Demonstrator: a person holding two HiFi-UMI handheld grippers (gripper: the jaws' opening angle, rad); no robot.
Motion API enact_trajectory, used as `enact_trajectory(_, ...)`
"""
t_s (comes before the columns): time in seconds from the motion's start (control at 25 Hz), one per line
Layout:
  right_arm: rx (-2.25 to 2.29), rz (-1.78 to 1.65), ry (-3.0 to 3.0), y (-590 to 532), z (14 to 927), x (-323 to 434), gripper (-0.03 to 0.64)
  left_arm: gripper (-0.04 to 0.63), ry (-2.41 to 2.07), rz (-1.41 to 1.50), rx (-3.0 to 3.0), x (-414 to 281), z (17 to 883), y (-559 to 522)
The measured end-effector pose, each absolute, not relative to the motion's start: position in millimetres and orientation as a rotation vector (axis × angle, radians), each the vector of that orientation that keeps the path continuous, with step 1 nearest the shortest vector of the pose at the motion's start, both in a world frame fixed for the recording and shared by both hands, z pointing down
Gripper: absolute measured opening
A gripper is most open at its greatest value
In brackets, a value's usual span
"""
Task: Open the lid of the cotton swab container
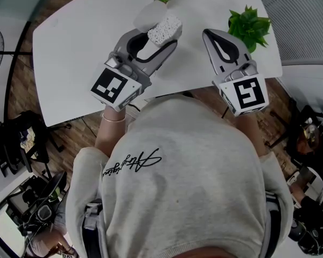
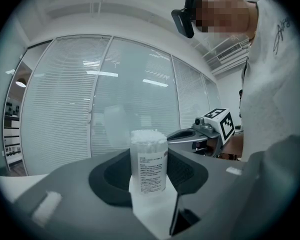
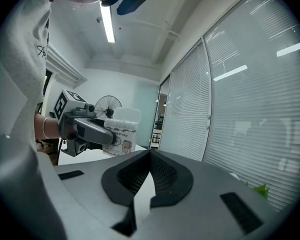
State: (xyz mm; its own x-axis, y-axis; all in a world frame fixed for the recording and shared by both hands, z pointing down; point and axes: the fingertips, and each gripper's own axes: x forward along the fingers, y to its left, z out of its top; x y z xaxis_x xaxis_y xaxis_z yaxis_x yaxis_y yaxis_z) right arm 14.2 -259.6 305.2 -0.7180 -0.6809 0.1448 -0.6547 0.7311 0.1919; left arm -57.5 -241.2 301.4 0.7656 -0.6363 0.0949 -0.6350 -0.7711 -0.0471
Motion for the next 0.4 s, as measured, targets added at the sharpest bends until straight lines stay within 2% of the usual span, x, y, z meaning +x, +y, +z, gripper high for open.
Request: enact_trajectory(0.4, 1.089, -0.164, -2.734, -257.4, 305.7, 12.6, 0.002, 0.186, 1.008, -0.169, -2.955, -54.8, 302.2, -239.7)
